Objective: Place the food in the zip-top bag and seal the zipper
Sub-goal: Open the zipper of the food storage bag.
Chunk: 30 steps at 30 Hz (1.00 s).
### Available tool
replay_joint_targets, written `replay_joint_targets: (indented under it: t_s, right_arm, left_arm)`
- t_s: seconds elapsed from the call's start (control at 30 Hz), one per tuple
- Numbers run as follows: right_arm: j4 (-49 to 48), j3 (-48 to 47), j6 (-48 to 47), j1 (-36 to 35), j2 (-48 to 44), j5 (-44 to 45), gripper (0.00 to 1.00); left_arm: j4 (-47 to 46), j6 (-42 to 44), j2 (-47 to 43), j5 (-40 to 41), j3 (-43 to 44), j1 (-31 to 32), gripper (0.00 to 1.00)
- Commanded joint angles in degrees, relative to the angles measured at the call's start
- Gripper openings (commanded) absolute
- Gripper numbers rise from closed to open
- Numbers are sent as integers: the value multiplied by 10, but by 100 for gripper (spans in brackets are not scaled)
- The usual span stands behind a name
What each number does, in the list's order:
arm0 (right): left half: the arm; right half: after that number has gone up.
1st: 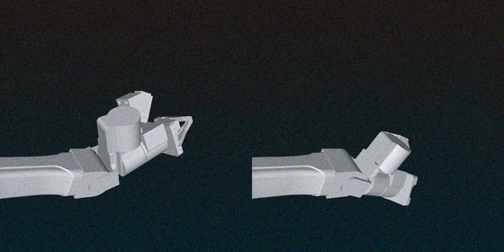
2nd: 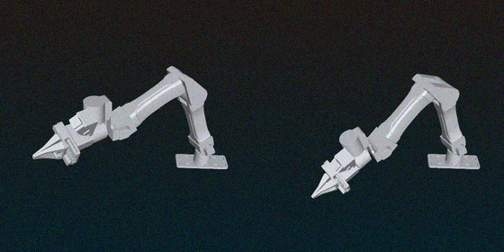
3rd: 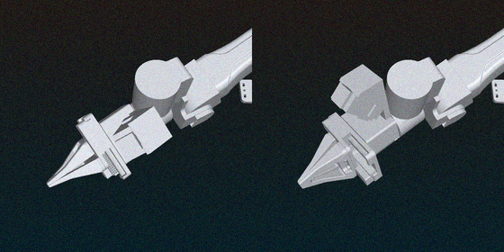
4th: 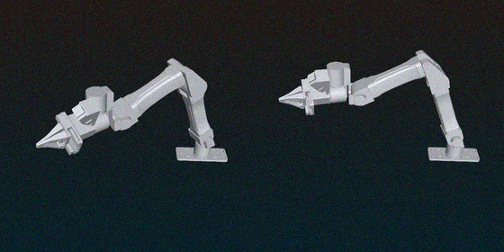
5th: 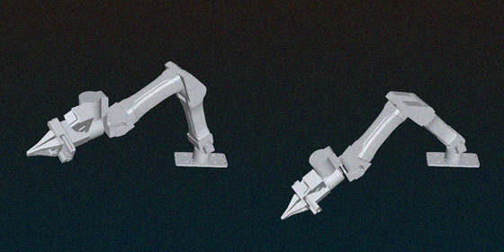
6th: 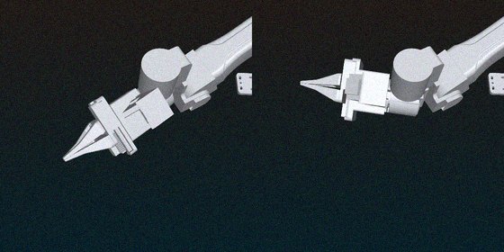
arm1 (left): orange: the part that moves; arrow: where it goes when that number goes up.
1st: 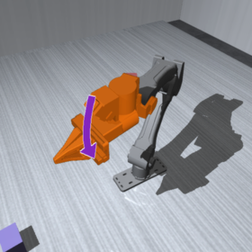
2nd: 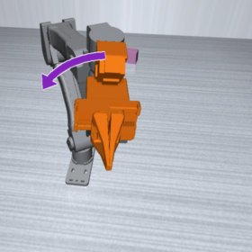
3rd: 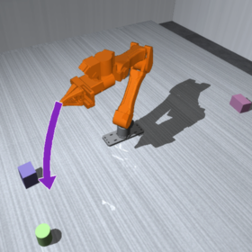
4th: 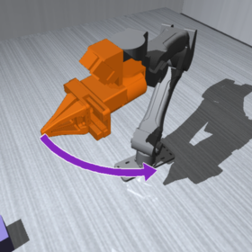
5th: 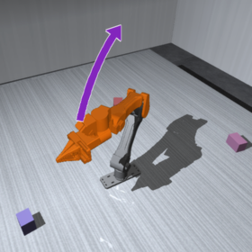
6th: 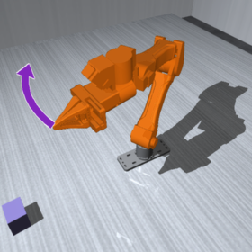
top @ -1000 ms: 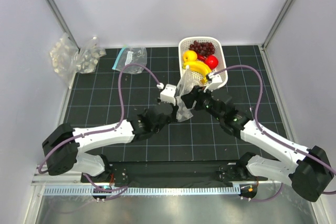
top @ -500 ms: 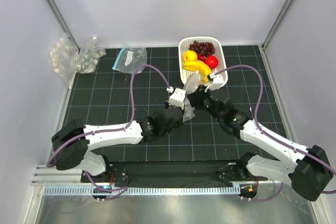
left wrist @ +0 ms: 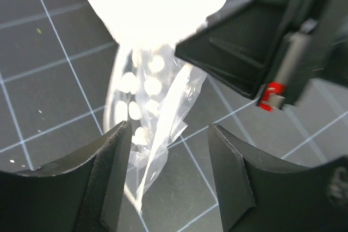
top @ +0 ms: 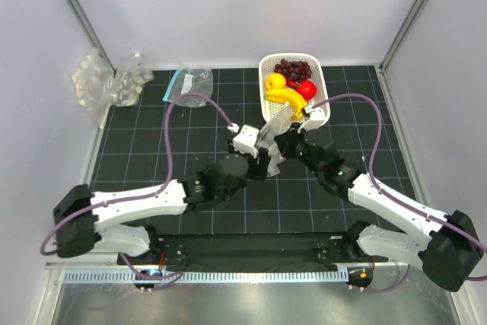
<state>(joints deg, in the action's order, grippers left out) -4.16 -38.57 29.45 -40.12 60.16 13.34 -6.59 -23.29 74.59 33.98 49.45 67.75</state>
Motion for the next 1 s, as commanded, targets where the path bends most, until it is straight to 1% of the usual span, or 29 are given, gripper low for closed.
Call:
replay_joint_targets:
  t_s: [0.0,0.07,0.17,0.23,0.27,0.33,0.37,0.4,0.43,0.5,0.53,0.57,0.6,0.63,0.67,0.7,0.73,0.77,0.8,0.83,0.87,0.9,0.97]
  right_arm:
    - [-5,-26,-3,-2,2,10,3]
    - [-6,-26,-3,-2,3,6,3]
    - [-10,-25,-3,-2,3,-1,3]
    - [-15,-22,-3,-2,1,-5,2]
    - [-18,-21,-2,-2,0,-6,2]
    - [-22,-19,-4,-1,-1,-11,1]
    - [-24,-19,-4,-2,0,-14,1]
    - [-25,-19,-4,-2,0,-15,1]
    - [-26,-19,-4,-2,1,-15,1]
    - [-27,-19,-4,-2,4,-17,1]
    - [-28,-20,-4,-2,5,-19,1]
    - [-29,-19,-3,-2,6,-21,1]
    - [-30,-20,-4,-2,7,-26,1]
    - [-31,-20,-4,-2,7,-29,1]
    - [-31,-20,-4,-2,8,-32,1]
    - [-31,-20,-4,-2,8,-36,1]
    - [-30,-20,-4,-2,7,-38,1]
    - [-30,-20,-2,-2,9,-40,2]
    - [-29,-22,-1,-2,11,-46,12]
    - [-26,-26,-2,-2,13,-50,25]
    - [-24,-27,-5,-1,14,-53,38]
    - [-20,-32,-4,-2,20,-53,56]
    - [-16,-36,-8,-2,24,-57,68]
  left_arm:
    - [-23,24,-76,33,-16,2,63]
    - [-15,32,-107,56,-26,2,65]
    - [-8,61,-114,96,-24,2,69]
    - [10,76,-90,116,-10,2,71]
    - [20,83,-75,122,12,2,71]
    - [50,85,-25,142,40,0,74]
    - [55,90,-9,142,63,-2,77]
    - [62,92,25,139,76,-7,78]
    - [87,90,40,137,90,-21,78]
    - [119,74,69,106,130,-44,78]
    - [147,63,92,80,142,-72,78]
    - [157,43,107,54,149,-85,76]
    - [164,36,117,12,162,-98,74]
    - [178,31,139,-2,168,-113,70]
    - [188,31,148,-11,176,-116,51]
    - [195,35,152,-8,184,-116,41]
    - [205,37,157,-9,190,-116,23]
    - [207,39,155,-7,189,-116,14]
    - [207,40,151,1,188,-116,4]
    - [208,40,145,7,182,-116,0]
    - [209,40,128,10,180,-116,0]
    - [212,41,118,20,177,-116,0]
    - [216,39,82,29,164,-116,0]
